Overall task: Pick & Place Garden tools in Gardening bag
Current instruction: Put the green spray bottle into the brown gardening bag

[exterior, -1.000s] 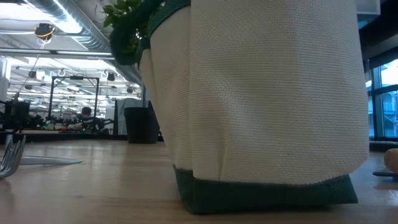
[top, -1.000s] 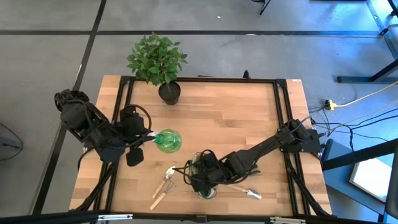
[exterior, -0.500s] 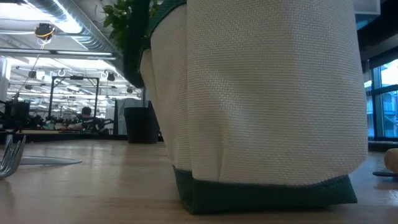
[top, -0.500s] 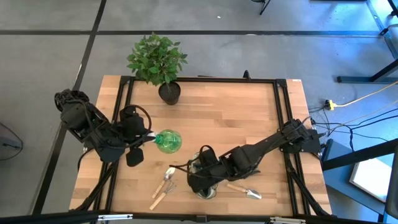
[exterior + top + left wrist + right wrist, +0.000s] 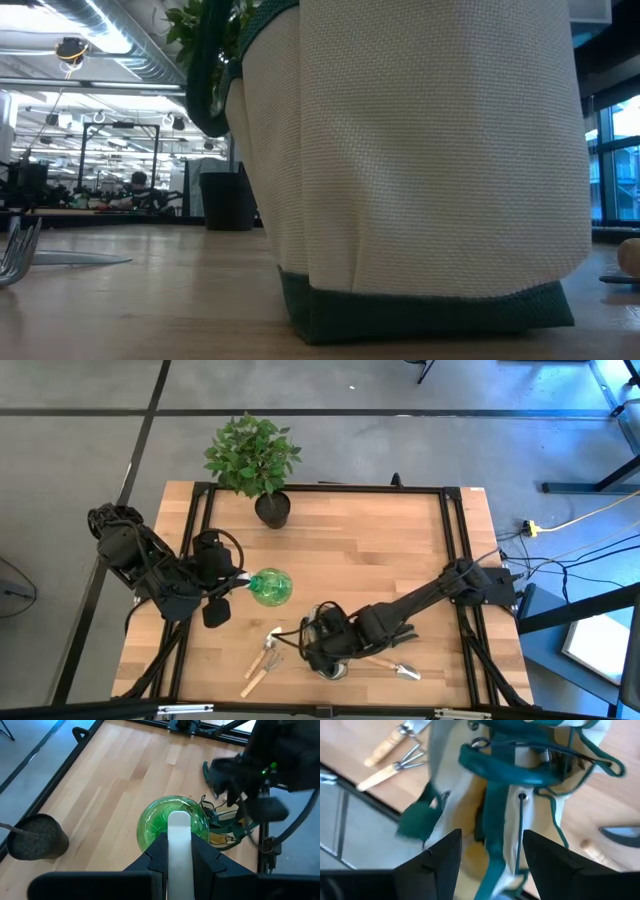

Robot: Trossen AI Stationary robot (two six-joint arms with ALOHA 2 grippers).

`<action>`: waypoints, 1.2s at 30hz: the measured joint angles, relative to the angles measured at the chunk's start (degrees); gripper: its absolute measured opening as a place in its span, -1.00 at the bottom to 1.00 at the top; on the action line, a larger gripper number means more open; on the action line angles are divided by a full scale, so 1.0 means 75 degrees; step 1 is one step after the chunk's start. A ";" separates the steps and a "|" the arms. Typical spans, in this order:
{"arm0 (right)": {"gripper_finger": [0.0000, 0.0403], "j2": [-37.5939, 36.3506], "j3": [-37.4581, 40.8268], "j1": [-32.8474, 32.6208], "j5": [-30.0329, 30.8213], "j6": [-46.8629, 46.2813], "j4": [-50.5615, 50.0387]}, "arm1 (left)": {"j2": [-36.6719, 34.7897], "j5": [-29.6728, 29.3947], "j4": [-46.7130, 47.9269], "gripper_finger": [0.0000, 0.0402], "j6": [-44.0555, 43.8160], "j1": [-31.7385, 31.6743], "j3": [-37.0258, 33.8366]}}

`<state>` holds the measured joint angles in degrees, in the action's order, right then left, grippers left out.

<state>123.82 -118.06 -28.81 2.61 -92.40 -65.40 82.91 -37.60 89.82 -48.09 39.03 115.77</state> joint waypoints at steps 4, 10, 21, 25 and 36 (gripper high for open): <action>0.05 0.0148 0.0012 0.0028 0.0095 -0.0155 0.0184 | 0.0000 -0.0003 0.0000 -0.81 0.0034 0.0000 0.0000; 0.05 0.0148 0.0012 0.0099 0.0747 -0.0348 -0.0102 | 0.0000 0.0000 0.0000 -0.81 0.0054 0.0000 0.0000; 0.05 0.0701 0.0012 0.0189 0.0103 -0.0201 0.0246 | 0.0003 0.0037 0.0016 -0.81 0.0112 0.0000 0.0000; 0.05 0.0850 0.0012 0.0178 0.0184 -0.0357 0.0415 | 0.0003 0.0094 0.0026 -0.81 0.0112 0.0000 0.0000; 0.04 0.0920 0.0009 0.0258 0.0653 -0.0697 0.0285 | 0.0003 0.0166 0.0026 -0.81 0.0112 0.0000 0.0000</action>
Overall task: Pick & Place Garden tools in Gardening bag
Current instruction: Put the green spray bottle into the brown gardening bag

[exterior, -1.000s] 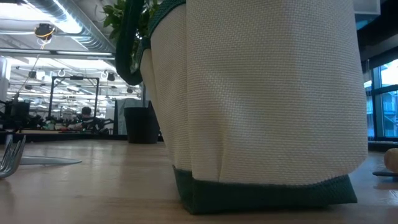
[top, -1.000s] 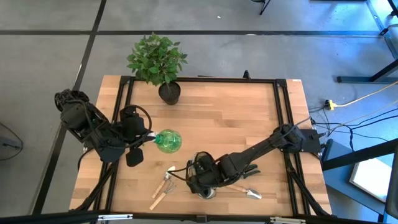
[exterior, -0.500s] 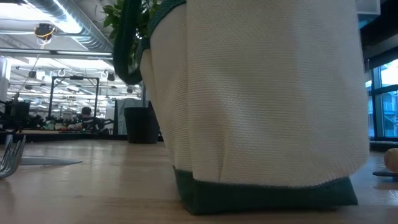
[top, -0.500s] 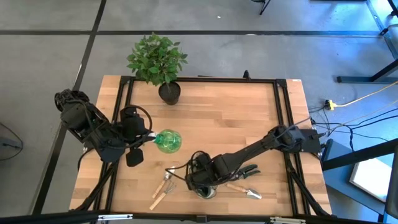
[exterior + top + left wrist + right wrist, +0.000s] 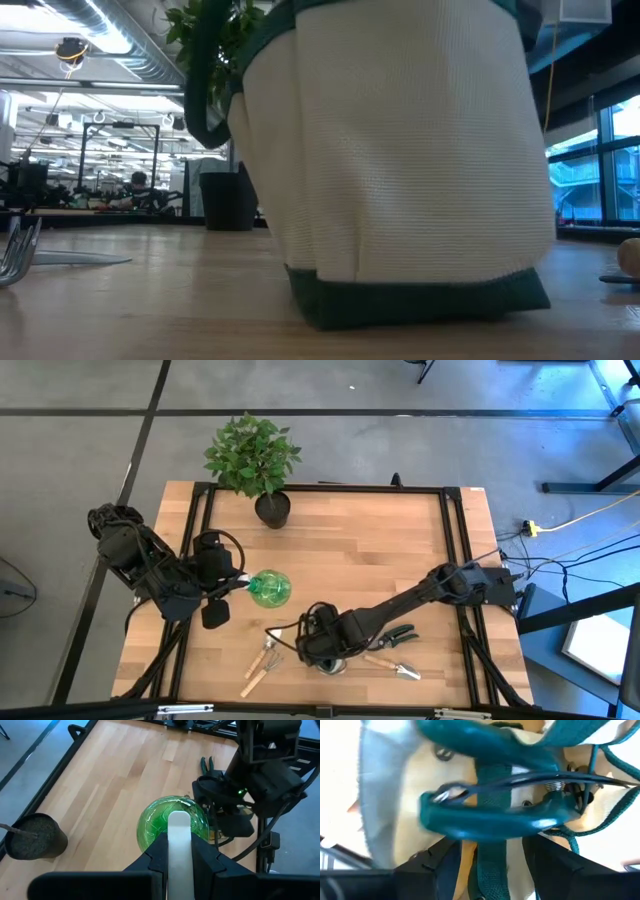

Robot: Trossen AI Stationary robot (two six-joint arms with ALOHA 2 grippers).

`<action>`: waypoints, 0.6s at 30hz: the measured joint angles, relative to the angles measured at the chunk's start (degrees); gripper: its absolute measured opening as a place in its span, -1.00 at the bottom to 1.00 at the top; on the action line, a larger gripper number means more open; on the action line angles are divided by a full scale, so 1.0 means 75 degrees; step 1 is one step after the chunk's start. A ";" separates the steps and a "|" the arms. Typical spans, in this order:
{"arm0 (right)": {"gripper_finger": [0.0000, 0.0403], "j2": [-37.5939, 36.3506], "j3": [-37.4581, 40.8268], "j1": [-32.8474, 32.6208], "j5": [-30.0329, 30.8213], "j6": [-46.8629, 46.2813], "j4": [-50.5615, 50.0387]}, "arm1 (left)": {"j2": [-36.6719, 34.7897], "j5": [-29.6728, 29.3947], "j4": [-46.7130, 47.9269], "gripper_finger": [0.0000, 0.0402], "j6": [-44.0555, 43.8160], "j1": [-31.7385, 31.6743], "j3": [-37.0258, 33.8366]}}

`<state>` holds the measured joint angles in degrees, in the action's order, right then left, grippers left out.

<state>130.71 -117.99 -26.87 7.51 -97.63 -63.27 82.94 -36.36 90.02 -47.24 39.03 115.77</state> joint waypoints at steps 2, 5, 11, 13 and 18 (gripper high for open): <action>0.02 0.0029 0.0000 0.0000 -0.0012 -0.0134 -0.0123 | 0.0000 0.0000 0.0000 -0.81 0.0000 0.0000 0.0000; -0.08 0.0027 0.0000 0.0000 -0.0037 -0.0330 -0.0254 | 0.0000 0.0000 0.0000 -0.81 0.0000 0.0000 0.0000; -0.61 0.0027 0.0000 -0.0003 -0.0153 -0.0494 -0.0647 | 0.0000 0.0000 0.0000 -0.81 0.0000 0.0000 0.0000; -0.86 0.0027 0.0000 -0.0006 -0.0148 -0.0469 -0.0608 | 0.0000 0.0000 0.0000 -0.81 0.0000 0.0000 0.0000; -0.98 0.0015 -0.0060 -0.0044 -0.0028 -0.0460 -0.0523 | 0.0000 0.0052 0.0000 -0.81 -0.0009 0.0000 0.0000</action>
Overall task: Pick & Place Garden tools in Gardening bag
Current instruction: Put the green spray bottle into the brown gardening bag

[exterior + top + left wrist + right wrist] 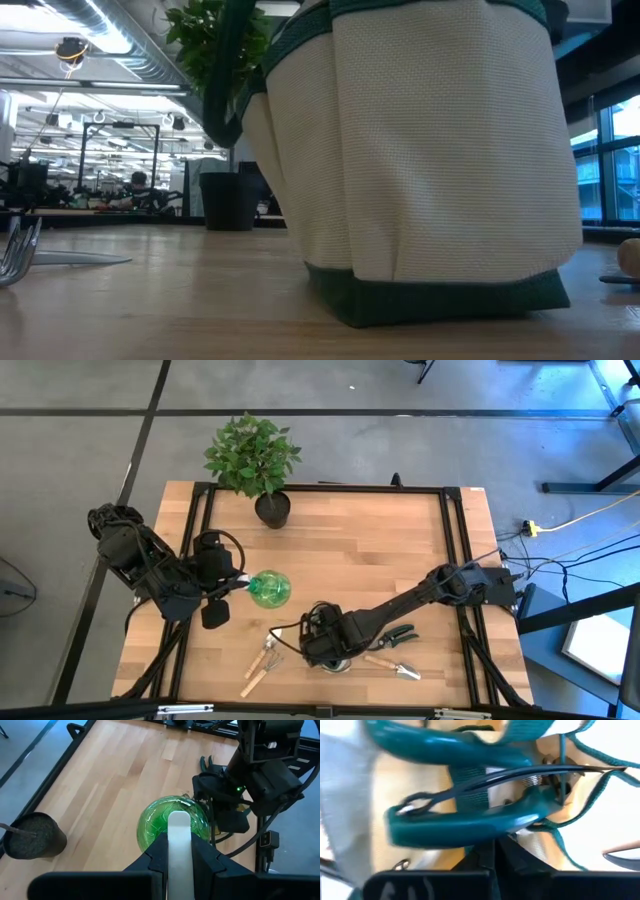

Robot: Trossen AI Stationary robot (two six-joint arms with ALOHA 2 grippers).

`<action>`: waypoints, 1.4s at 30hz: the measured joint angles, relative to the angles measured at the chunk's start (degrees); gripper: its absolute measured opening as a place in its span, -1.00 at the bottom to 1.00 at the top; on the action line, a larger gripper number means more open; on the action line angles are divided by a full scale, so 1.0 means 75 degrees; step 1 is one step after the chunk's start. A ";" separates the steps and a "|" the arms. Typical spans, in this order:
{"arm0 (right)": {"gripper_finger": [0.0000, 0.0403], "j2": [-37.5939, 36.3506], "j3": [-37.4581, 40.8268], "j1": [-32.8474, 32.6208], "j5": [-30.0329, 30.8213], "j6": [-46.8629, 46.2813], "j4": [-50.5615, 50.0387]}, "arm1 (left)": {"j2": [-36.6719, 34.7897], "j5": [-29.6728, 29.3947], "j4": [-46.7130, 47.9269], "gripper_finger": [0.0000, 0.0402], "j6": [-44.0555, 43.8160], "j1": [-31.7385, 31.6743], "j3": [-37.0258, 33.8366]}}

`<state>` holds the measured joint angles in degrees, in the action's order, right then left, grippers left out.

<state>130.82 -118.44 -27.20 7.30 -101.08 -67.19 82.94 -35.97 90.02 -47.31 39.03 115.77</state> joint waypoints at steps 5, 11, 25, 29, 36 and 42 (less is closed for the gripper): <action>-0.99 -0.0017 -0.0205 -0.0011 0.0014 0.0071 -0.0143 | 0.0024 0.0259 0.0000 -0.81 0.0004 0.0000 0.0000; -0.99 -0.0023 -0.0810 -0.0104 0.0581 -0.0028 -0.1065 | 0.0032 0.0388 -0.0003 -0.81 -0.0002 0.0000 0.0000; -1.00 -0.0291 -0.2071 0.0094 0.1350 0.1376 0.0057 | 0.0032 0.0390 0.0000 -0.81 0.0006 0.0076 0.0000; -1.00 -0.0289 -0.2068 0.0242 0.1223 0.1704 -0.0062 | 0.0032 0.0362 -0.0001 -0.81 0.0006 0.0153 0.0000; -1.00 -0.0286 -0.2059 0.0521 0.0894 0.2941 -0.0707 | 0.0032 0.0354 0.0000 -0.81 -0.0018 0.0207 0.0000; -1.00 -0.0213 -0.2042 0.0695 0.0490 0.4606 -0.0986 | 0.0032 0.0362 0.0000 -0.81 -0.0072 0.0204 0.0000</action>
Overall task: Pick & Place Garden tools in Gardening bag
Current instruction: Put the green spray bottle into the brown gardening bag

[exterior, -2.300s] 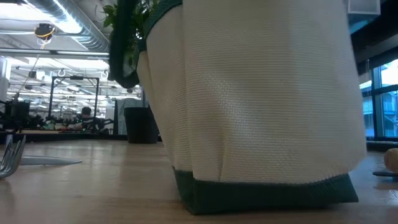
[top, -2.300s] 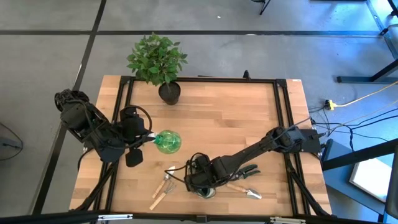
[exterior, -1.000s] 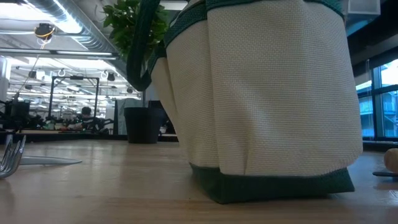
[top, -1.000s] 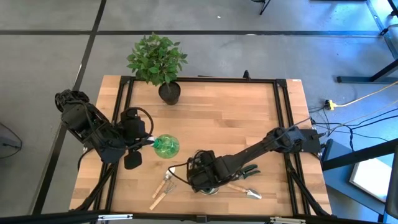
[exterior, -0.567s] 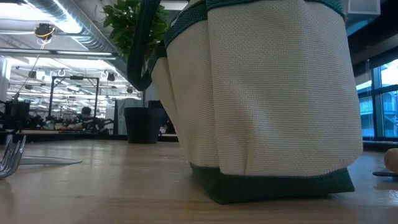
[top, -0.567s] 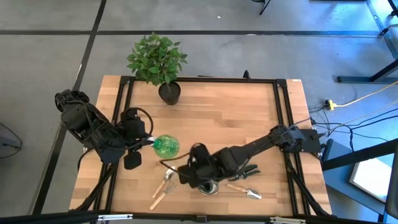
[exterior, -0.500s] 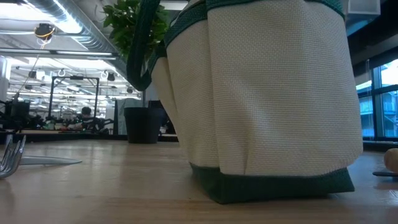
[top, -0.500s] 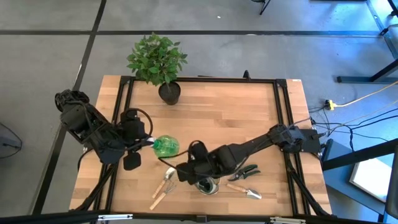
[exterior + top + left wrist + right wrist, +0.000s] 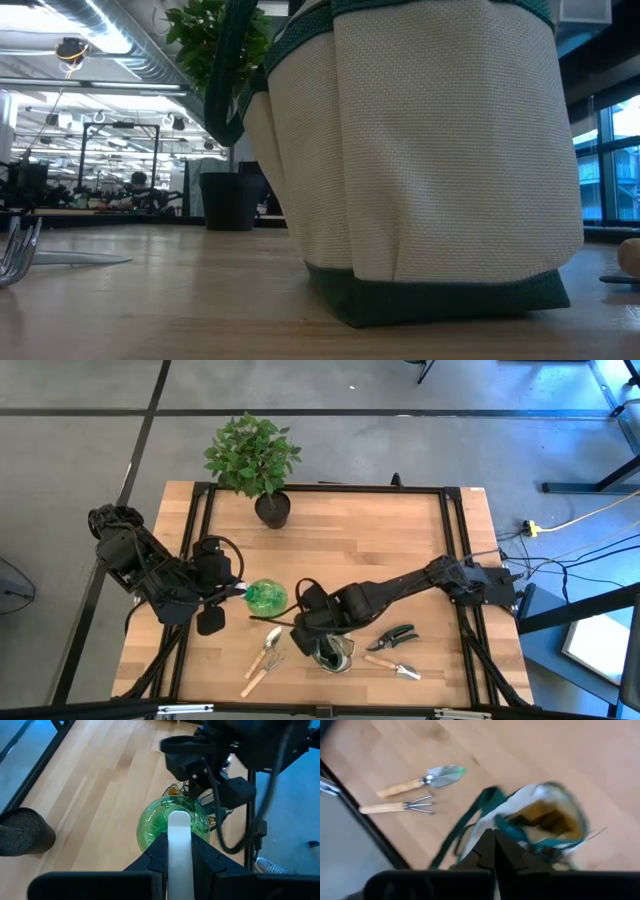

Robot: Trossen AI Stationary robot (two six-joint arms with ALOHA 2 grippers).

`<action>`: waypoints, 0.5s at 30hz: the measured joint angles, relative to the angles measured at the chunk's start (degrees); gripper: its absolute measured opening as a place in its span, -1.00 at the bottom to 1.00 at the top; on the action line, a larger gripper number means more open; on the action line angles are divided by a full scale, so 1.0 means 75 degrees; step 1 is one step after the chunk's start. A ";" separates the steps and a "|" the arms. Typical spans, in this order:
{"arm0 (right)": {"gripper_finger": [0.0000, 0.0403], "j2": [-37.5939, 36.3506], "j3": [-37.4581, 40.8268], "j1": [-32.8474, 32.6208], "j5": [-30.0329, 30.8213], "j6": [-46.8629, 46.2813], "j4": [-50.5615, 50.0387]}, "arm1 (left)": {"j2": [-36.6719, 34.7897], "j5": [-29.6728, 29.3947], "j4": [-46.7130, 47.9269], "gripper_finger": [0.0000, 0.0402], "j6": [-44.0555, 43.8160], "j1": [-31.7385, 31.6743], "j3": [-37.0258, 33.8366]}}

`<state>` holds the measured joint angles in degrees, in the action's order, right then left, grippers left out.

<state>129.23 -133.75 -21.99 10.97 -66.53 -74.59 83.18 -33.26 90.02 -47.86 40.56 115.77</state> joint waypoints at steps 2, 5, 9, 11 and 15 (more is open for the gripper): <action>-1.00 -0.0003 0.0008 0.0056 -0.0007 0.0429 -0.0109 | 0.0000 0.0000 0.0000 -0.81 -0.0027 0.0000 0.0000; -1.00 -0.0003 0.0050 0.0097 0.0021 0.0806 -0.0131 | 0.0000 0.0009 0.0000 -0.81 -0.0096 0.0003 0.0000; -1.00 0.0046 0.0047 0.0091 -0.0307 0.1186 0.0106 | 0.0000 0.0023 0.0000 -0.81 -0.0173 0.0003 0.0000; -1.00 0.0102 0.0050 0.0080 -0.0582 0.1284 0.0178 | 0.0000 0.0023 0.0000 -0.81 -0.0193 0.0003 0.0000; -1.00 0.0102 0.0047 -0.0106 -0.0580 0.1305 0.0172 | 0.0000 0.0035 0.0000 -0.81 -0.0201 0.0003 0.0000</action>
<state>129.99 -133.40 -22.78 6.63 -56.74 -73.29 83.18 -32.99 90.02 -49.36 40.58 115.77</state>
